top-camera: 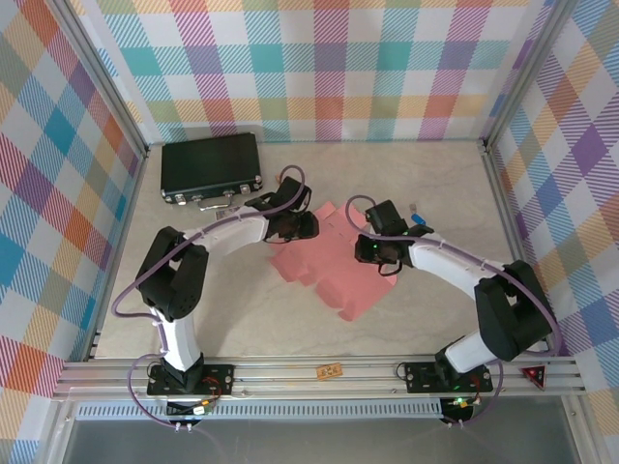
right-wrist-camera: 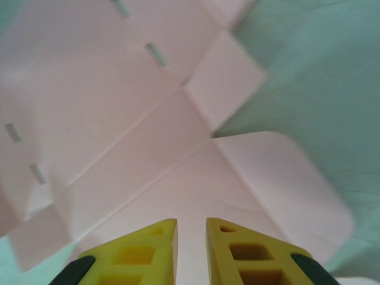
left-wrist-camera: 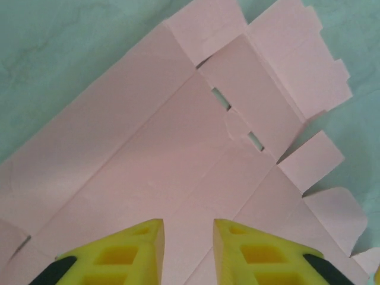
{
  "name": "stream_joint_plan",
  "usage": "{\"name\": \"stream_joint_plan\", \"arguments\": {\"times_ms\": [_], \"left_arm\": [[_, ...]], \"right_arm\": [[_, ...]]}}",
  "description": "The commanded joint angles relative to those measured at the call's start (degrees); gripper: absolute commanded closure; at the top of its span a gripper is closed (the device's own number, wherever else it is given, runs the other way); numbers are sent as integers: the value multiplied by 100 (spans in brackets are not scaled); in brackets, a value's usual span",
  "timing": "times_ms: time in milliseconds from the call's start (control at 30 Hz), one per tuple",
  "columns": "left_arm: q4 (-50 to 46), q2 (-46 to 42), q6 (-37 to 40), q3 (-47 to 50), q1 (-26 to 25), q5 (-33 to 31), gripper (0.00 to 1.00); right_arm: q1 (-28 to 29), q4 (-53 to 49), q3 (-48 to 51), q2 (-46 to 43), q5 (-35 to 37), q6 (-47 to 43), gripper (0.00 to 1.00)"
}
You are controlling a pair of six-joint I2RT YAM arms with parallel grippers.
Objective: Fold the paper box
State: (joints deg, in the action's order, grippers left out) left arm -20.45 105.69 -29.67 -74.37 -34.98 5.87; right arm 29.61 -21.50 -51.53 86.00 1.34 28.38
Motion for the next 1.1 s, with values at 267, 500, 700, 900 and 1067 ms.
{"name": "stream_joint_plan", "arguments": {"times_ms": [267, 500, 700, 900, 1067], "left_arm": [[310, 189, -563, 667, -167, 58, 88], [184, 829, -56, 207, -149, 75, 90], [59, 1228, 383, -395, -145, 335, 90], [-109, 1317, 654, -778, -142, 597, 87], [-292, 970, 705, -917, -134, 653, 84]], "right_arm": [[178, 72, 781, 230, -856, -401, 82], [641, 311, 1185, 339, -1001, 86, 82], [1107, 724, 1327, 336, -1254, 637, 82], [1502, 1007, 1192, 250, -1343, 1024, 82], [1509, 705, 903, -167, -872, 975, 81]]}}
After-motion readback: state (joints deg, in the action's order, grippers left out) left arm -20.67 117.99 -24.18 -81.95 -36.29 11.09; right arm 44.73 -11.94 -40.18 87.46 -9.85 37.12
